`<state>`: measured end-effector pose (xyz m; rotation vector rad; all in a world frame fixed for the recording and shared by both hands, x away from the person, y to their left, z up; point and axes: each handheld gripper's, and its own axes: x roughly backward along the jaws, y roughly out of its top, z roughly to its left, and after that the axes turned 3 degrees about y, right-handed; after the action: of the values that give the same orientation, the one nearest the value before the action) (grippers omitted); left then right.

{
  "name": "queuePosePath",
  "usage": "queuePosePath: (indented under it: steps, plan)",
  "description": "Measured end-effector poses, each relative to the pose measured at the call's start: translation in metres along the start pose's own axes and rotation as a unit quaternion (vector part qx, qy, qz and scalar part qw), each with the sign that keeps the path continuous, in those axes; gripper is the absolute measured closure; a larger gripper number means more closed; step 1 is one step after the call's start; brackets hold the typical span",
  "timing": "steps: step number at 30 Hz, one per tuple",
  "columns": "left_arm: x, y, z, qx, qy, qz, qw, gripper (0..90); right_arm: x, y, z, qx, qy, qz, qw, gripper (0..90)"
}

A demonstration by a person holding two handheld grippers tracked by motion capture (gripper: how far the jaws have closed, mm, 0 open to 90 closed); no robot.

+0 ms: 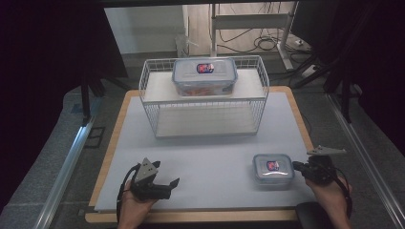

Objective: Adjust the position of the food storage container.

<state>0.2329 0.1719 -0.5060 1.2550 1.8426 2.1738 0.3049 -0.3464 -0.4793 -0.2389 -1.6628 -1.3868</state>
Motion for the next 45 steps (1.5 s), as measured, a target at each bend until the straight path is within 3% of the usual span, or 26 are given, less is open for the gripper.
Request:
queuePosePath:
  steps: [10,15,31,45]
  plan:
    - [-0.002,0.000,-0.001,-0.001,-0.003,0.004,1.0000,7.9,-0.009,0.004,0.020,0.004,0.047,0.010,0.9988,89.7]
    - [-0.004,0.000,-0.002,-0.003,-0.007,0.011,0.9999,7.9,-0.018,0.009,0.034,0.022,0.062,0.015,0.9977,89.7]
    - [-0.007,0.000,-0.003,-0.003,-0.013,0.015,0.9998,8.0,-0.032,0.015,0.062,0.044,0.106,0.025,0.9930,89.6]
    - [-0.008,-0.001,-0.002,0.003,-0.013,0.021,0.9997,8.0,-0.058,0.035,0.099,0.082,0.144,0.032,0.9857,89.4]
